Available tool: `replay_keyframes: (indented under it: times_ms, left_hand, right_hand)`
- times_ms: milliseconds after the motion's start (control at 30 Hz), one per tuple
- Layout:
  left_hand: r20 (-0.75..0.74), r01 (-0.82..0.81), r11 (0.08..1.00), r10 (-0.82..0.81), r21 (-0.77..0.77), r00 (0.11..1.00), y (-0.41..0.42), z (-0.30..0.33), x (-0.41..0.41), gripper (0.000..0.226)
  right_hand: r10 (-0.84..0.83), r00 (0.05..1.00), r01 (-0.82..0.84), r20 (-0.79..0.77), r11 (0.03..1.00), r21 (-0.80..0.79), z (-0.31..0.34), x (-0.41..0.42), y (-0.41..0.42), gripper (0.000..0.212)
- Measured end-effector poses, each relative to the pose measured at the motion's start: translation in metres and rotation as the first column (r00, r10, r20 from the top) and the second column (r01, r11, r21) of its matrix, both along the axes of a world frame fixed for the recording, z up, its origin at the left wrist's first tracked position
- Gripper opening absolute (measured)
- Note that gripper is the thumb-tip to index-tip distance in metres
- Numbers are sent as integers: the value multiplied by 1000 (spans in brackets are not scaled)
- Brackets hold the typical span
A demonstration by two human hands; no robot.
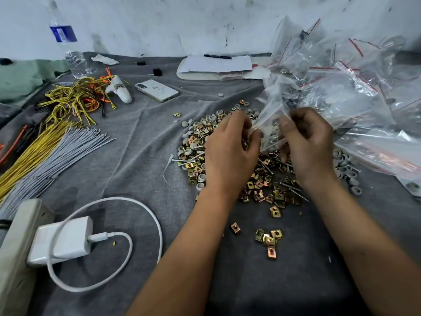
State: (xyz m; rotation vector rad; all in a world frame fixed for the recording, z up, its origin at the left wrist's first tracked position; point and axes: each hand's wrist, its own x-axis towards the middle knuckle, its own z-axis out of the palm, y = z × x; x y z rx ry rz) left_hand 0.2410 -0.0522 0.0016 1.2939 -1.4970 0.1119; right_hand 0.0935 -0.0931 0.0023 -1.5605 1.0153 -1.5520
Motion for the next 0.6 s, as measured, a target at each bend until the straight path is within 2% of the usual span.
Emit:
replay_keyframes:
  times_ms: [67, 133, 200, 267, 367, 433, 533, 600]
  left_hand:
    - [9, 36, 999, -36, 12, 999, -2, -1, 4, 17]
    - [64, 75, 996, -77, 44, 995, -2, -2, 6, 19]
    - [114, 93, 994, -100, 65, 989, -2, -2, 7, 19]
    - [94, 64, 996, -69, 57, 993, -2, -1, 10, 19]
    - [-115, -56, 998, 55, -1, 992, -2, 1, 19, 15]
    - [-333, -225, 972, 189, -72, 924, -1, 7, 27, 13]
    - [-581, -542, 827, 369, -151, 725, 2, 17, 53, 6]
    - [-598, -666, 720, 451, -195, 662, 6, 22, 70, 4]
  right_hand:
    - [-65, 994, 58, -84, 995, -81, 1, 0, 2, 28]
    - [-107, 986, 89, -125, 986, -141, 3, 1, 5, 33]
    - [-108, 989, 89, -104, 981, -170, 3, 1, 5, 34]
    - [-161, 984, 147, -77, 975, -164, 3, -2, 2, 35]
    - [-196, 975, 180, -102, 972, -149, 5, -8, -1, 32]
    - [-158, 971, 123, -181, 974, -188, 2, -5, 0, 33]
    - [-49, 908, -83, -417, 953, -292, -1, 9, 10, 27]
    - [40, 794, -264, -607, 922, -284, -3, 21, 16, 22]
